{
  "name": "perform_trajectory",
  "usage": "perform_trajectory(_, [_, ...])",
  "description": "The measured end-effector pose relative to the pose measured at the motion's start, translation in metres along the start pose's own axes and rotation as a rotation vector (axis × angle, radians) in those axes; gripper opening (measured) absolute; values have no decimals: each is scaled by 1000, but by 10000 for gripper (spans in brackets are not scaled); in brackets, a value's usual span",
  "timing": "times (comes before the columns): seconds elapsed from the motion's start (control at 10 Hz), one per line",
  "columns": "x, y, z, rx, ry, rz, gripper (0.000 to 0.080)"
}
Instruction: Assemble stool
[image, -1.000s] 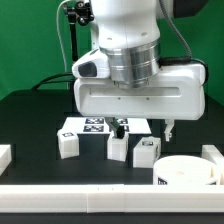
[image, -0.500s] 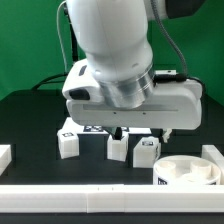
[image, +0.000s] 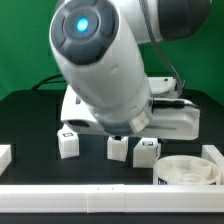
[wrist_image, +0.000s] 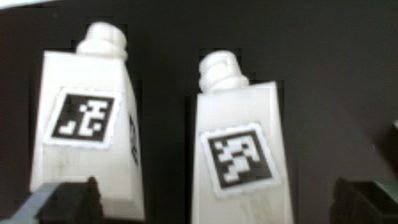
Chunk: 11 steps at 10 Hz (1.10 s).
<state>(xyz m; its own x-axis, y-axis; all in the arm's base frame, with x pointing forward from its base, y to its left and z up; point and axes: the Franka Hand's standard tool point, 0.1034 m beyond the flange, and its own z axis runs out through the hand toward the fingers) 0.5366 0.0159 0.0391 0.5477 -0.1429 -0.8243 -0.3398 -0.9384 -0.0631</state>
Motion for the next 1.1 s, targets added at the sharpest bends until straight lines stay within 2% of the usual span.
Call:
perform_trajectory(0.3, [8,0,7,-16,-98,-10,649])
perform_trajectory(0.7, [15,-10,6,-21,-54,-29,649])
perform_trajectory(1.1, [23,-12,11,-18,-25,-38,649])
